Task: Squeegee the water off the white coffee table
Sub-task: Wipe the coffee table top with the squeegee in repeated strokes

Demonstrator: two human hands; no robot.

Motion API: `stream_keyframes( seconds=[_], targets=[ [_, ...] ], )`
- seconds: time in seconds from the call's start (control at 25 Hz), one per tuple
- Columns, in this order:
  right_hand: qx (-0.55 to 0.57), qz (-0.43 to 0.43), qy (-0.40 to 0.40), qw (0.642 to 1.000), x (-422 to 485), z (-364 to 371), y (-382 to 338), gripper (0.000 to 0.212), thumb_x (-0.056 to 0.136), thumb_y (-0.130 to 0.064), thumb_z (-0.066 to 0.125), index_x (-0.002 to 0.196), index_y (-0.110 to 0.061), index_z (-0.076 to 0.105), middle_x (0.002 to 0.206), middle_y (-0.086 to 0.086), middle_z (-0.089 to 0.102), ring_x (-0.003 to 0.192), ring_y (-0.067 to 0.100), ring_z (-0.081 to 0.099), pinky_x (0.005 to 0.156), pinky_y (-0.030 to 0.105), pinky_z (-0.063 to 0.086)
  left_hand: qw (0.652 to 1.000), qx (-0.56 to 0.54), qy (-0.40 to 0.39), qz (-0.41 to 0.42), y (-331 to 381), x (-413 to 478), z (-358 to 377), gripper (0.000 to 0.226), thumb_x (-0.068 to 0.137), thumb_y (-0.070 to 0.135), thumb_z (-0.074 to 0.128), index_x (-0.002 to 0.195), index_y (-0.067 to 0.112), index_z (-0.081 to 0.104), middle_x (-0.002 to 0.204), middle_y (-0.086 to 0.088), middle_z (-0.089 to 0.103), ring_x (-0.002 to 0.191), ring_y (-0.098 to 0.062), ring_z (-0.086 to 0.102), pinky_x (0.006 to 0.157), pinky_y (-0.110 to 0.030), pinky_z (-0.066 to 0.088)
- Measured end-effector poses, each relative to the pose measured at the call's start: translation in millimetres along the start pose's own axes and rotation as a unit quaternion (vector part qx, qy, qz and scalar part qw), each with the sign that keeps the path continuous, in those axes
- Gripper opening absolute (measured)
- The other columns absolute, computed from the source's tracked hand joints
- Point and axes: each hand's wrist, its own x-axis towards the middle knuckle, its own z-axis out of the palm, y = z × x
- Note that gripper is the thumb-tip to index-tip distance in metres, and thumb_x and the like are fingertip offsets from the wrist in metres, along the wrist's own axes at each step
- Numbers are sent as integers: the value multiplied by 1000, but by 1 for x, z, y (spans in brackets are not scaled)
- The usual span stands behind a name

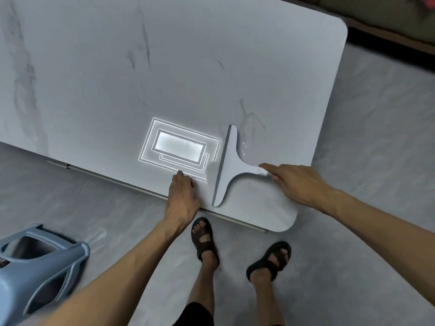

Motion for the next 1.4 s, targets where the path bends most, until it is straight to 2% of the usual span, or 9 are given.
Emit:
stream_keyframes(
  seconds=[0.24, 0.44, 0.6, 0.72, 0.84, 1.0, 1.2, 1.28, 1.4],
  targets=[
    [-15, 55, 43, 997, -65, -1, 92, 39, 101, -29, 36, 135, -49, 38, 102, -3, 68, 79, 23, 62, 62, 32, 48, 999, -24, -22, 36, 71, -11, 35, 30, 64, -10, 49, 91, 2, 51, 101, -18, 47, 88, -36, 47, 75, -44, 42],
    [-16, 61, 70, 996, -90, -9, 125, 35, 101, -35, 36, 132, -49, 40, 101, -6, 68, 81, 24, 63, 62, 32, 47, 998, -63, -7, -17, 89, -14, 43, 27, 70, -9, 49, 91, 8, 47, 99, -14, 48, 85, -32, 49, 68, -39, 41],
    [16, 8, 80, 997, -85, -14, 95, 36, 98, -48, 36, 134, -53, 39, 99, -11, 67, 81, 16, 63, 64, 30, 48, 983, -134, 18, -127, 82, -18, 38, 19, 82, 3, 46, 98, 13, 43, 86, -5, 54, 71, -24, 52, 52, -30, 33],
    [-17, -84, 19, 996, -64, -4, 53, 42, 99, -54, 30, 139, -50, 37, 98, -10, 65, 88, 15, 64, 65, 28, 43, 980, -123, 31, -155, 74, -24, 36, 26, 79, 2, 49, 102, 13, 44, 89, -6, 56, 74, -23, 53, 61, -31, 40],
    [-91, -153, -49, 983, -47, 7, 37, 41, 100, -52, 23, 140, -51, 34, 85, -8, 55, 77, 20, 59, 66, 34, 47, 984, -106, 28, -141, 76, -34, 46, 28, 76, 0, 50, 99, 14, 43, 90, -4, 55, 76, -24, 54, 62, -30, 39],
    [-118, -138, -70, 981, -45, 1, 70, 33, 99, -53, 22, 129, -56, 35, 77, -8, 49, 72, 22, 55, 70, 43, 53, 993, -85, -1, -88, 94, -37, 66, 31, 70, -6, 47, 92, 16, 39, 95, -10, 53, 78, -30, 55, 65, -40, 47],
    [-134, -116, -20, 984, -65, -36, 127, 40, 93, -63, 8, 119, -58, 37, 85, -9, 60, 77, 23, 63, 62, 35, 50, 999, -6, -25, -31, 108, -33, 76, 31, 69, -6, 51, 100, -2, 51, 110, -21, 45, 95, -38, 49, 83, -47, 45],
    [-141, -87, -7, 986, -72, -49, 147, 51, 86, -68, -1, 113, -57, 41, 85, -13, 60, 78, 23, 63, 61, 37, 51, 999, -2, -23, -27, 110, -32, 75, 29, 70, -4, 52, 99, -2, 51, 108, -21, 46, 93, -38, 50, 82, -46, 45],
    [-189, -57, -8, 980, -77, -68, 165, 38, 94, -61, 13, 114, -53, 44, 80, -12, 56, 78, 23, 63, 54, 30, 44, 998, -31, 0, -48, 109, -34, 70, 25, 73, -3, 53, 97, 3, 49, 99, -14, 52, 84, -32, 52, 71, -40, 43]
  ],
)
